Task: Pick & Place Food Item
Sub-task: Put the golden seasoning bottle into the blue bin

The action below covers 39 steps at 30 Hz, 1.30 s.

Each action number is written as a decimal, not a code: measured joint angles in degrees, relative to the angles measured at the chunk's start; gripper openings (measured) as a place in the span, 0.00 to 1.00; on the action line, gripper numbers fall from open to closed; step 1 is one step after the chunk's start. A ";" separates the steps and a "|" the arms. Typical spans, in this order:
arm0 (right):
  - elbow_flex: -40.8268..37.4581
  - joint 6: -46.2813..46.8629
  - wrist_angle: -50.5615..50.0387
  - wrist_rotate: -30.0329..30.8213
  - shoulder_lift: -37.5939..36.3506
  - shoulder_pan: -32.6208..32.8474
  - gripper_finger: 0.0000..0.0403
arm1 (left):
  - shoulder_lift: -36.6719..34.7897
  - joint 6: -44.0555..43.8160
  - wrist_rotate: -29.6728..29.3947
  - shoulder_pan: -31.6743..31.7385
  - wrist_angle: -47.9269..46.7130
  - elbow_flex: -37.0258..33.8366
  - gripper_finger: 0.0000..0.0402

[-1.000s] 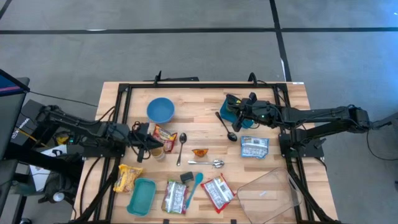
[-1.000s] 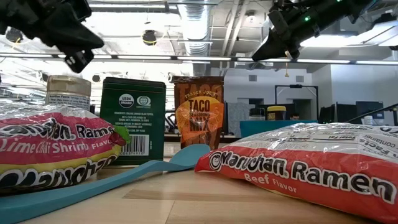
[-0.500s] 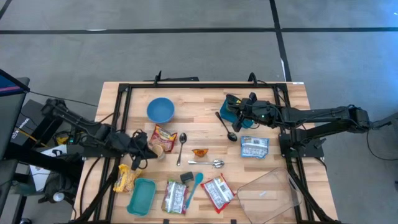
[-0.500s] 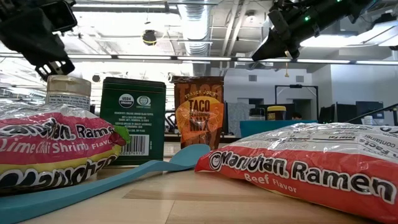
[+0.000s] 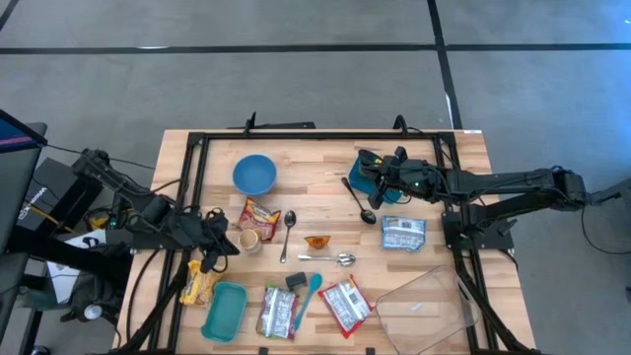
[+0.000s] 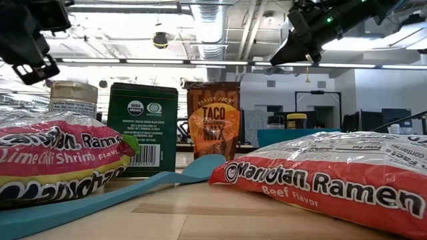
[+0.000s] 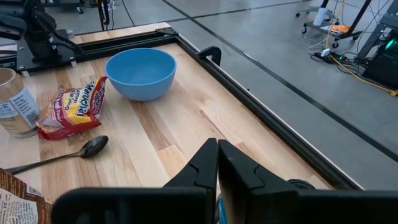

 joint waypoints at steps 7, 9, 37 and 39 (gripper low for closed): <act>0.00 0.02 -0.09 0.00 0.00 0.00 0.01 | 1.89 -10.36 -0.03 -2.03 -9.14 0.08 0.00; 0.00 0.02 -0.11 0.00 0.00 0.00 0.01 | 3.83 -10.82 -0.05 -2.19 -9.23 -0.03 0.00; 0.00 0.04 -0.23 -0.34 0.00 0.02 0.01 | 17.54 5.30 -5.47 -2.19 -2.25 -1.37 0.00; 0.00 0.04 -0.24 -0.42 0.00 0.01 0.01 | 17.16 7.07 -5.00 -2.19 1.28 -3.20 0.00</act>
